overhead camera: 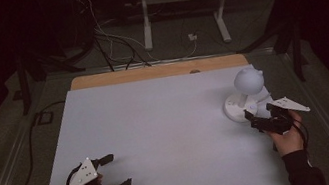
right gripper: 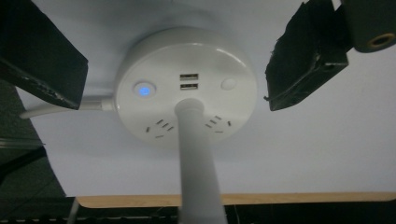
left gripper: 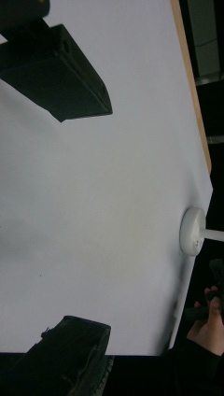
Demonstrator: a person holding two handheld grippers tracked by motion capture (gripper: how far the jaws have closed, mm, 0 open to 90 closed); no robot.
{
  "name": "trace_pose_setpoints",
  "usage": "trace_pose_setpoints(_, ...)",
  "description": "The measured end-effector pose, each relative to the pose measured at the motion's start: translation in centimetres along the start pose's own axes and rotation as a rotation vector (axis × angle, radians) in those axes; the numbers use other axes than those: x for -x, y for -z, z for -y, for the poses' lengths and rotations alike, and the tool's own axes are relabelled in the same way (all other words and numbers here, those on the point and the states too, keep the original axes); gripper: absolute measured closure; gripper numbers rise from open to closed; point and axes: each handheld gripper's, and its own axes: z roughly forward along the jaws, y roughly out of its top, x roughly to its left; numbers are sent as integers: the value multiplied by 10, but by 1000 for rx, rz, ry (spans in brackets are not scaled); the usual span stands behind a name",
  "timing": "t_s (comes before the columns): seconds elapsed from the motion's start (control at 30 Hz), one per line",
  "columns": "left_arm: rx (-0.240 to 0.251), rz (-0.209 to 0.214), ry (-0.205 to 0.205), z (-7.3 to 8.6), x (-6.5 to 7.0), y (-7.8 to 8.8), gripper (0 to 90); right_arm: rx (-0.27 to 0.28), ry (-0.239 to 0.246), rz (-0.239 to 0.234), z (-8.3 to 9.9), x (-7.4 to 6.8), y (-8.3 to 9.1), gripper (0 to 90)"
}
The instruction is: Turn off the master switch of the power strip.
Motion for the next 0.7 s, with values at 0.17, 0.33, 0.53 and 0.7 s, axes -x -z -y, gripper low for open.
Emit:
trace_pose_setpoints(0.17, -1, 2, 0, 0, 0, 0, 3, -13, -38, 28, -3, 2, 0, 187)
trace_pose_setpoints(0.33, -2, 2, 1, 0, 0, 0, 3, -31, -83, 47, -6, 4, 1, 380)
trace_pose_setpoints(0.53, -2, 2, 1, 0, 0, 0, 3, -46, -82, 77, -8, 6, 0, 503)
trace_pose_setpoints(0.7, -3, 1, 0, 0, 0, 0, 3, -46, -60, 86, -8, 7, -1, 572)
